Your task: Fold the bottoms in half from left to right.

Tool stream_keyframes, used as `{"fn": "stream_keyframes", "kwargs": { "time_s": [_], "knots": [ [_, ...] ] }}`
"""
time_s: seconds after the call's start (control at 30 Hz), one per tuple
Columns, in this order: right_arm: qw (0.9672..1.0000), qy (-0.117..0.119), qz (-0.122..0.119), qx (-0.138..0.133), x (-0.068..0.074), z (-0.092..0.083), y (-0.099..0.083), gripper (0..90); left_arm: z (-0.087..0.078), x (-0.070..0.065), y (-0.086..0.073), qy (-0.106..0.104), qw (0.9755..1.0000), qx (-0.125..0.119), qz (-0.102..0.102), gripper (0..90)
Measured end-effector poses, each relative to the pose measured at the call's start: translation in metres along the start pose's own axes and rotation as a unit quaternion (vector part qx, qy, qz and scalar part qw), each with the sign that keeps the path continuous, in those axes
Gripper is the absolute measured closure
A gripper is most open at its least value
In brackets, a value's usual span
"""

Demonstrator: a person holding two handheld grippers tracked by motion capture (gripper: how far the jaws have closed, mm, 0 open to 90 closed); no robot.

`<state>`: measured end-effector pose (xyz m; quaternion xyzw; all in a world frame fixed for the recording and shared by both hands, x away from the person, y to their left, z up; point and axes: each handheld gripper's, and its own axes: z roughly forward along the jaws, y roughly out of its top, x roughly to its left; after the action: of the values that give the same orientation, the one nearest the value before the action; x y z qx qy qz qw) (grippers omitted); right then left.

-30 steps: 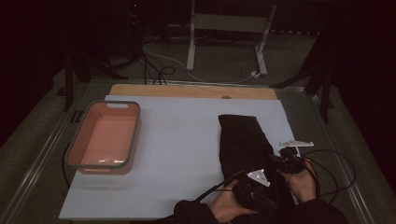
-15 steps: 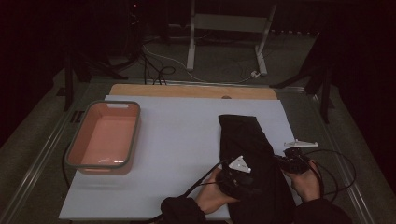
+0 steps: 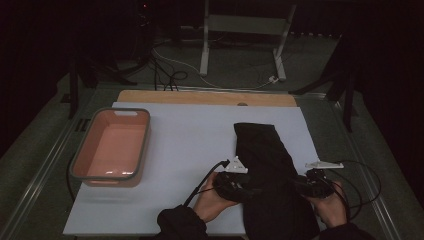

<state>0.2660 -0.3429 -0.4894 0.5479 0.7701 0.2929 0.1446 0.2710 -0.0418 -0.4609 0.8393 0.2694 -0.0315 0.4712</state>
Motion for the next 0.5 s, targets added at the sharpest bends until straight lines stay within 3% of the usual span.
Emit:
{"fn": "stream_keyframes", "kwargs": {
  "time_s": [0.1, 0.2, 0.23, 0.27, 0.5],
  "knots": [
    [0.9999, 0.0, -0.001, 0.013, 0.003, -0.001, -0.008, 58.1, -0.005, 0.004, -0.001, 0.009, 0.9999, -0.005, -0.006, 39.7],
    [0.9994, -0.002, -0.007, 0.034, 0.004, 0.002, -0.012, 73.9, -0.008, 0.008, -0.001, 0.015, 0.9998, -0.009, -0.011, 39.8],
    [0.999, -0.012, -0.012, 0.041, 0.003, 0.003, -0.013, 83.4, -0.009, 0.009, -0.002, 0.019, 0.9997, -0.009, -0.012, 39.8],
    [0.9988, -0.019, -0.013, 0.044, 0.001, 0.003, -0.012, 87.3, -0.01, 0.011, -0.003, 0.022, 0.9996, -0.008, -0.012, 39.9],
    [0.9988, -0.042, 0.002, 0.024, -0.012, -0.001, -0.008, 88.9, -0.009, 0.021, -0.011, 0.036, 0.9991, 0.005, -0.023, 43.2]
  ]
}}
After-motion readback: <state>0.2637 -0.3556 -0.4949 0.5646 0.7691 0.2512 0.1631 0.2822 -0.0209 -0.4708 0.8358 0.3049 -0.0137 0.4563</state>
